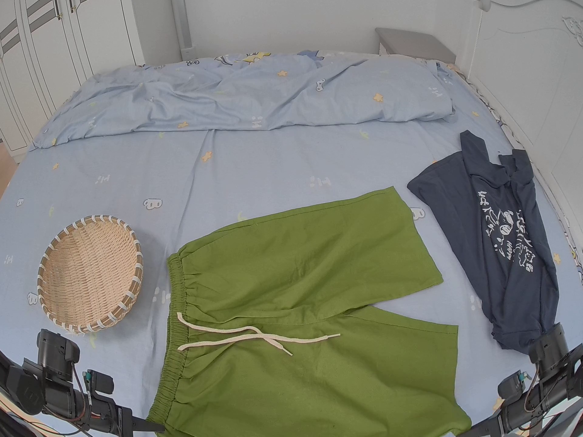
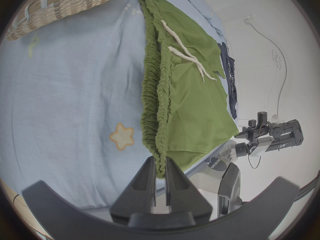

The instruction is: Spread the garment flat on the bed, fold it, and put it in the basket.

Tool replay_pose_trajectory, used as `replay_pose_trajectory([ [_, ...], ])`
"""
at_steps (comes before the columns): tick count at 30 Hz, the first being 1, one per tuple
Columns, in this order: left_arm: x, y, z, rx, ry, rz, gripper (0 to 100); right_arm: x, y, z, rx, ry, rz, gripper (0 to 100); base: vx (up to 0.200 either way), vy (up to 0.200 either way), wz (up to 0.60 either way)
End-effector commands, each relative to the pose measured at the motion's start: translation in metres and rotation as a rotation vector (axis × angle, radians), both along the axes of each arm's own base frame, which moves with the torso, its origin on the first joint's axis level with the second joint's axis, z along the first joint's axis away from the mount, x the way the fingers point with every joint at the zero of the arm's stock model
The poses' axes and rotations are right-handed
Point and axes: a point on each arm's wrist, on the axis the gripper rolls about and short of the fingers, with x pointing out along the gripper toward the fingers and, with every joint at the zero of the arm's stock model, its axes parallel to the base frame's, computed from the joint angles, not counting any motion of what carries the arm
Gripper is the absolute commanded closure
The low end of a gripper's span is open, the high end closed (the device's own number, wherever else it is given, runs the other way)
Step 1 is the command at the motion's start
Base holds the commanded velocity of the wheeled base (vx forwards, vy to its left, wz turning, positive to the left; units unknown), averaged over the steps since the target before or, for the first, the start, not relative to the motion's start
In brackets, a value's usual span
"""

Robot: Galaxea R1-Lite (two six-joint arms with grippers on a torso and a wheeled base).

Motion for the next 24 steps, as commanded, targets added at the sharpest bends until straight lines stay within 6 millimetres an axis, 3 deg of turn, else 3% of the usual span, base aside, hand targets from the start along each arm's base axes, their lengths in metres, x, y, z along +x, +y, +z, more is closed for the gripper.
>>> replay_pose_trajectory([
  [1, 0.011, 0.000, 0.014, -0.020, -0.061, 0.057, 100, 0.021, -0.004, 0.028, 0.046, -0.194, -0.081, 100, 0.000, 0.000, 0.00],
  [2, 0.011, 0.000, 0.015, -0.022, -0.062, 0.061, 100, 0.021, -0.004, 0.029, 0.047, -0.199, -0.081, 100, 0.000, 0.000, 0.00],
  [5, 0.031, -0.002, 0.040, -0.095, -0.081, 0.177, 100, 0.044, -0.003, 0.059, 0.062, -0.273, -0.110, 100, 0.000, 0.000, 0.00],
  [6, 0.031, -0.002, 0.040, -0.095, -0.081, 0.177, 100, 0.044, -0.003, 0.059, 0.062, -0.273, -0.110, 100, 0.000, 0.000, 0.00],
  [7, 0.041, -0.003, 0.055, -0.116, -0.095, 0.196, 100, 0.058, -0.001, 0.078, 0.064, -0.296, -0.110, 100, 0.000, 0.000, 0.00],
  [12, 0.058, -0.005, 0.075, -0.124, -0.103, 0.184, 100, 0.086, 0.000, 0.114, 0.083, -0.406, -0.118, 100, 0.000, 0.000, 0.00],
  [21, 0.094, -0.003, 0.110, -0.152, -0.117, 0.228, 100, 0.155, -0.004, 0.144, 0.090, -0.496, -0.168, 100, 0.000, 0.000, 0.00],
  [23, 0.097, -0.003, 0.111, -0.152, -0.117, 0.228, 100, 0.158, -0.004, 0.144, 0.091, -0.497, -0.168, 100, 0.000, 0.000, 0.00],
  [24, 0.114, -0.002, 0.116, -0.149, -0.129, 0.234, 100, 0.174, -0.003, 0.145, 0.091, -0.501, -0.167, 100, 0.000, 0.000, 0.00],
])
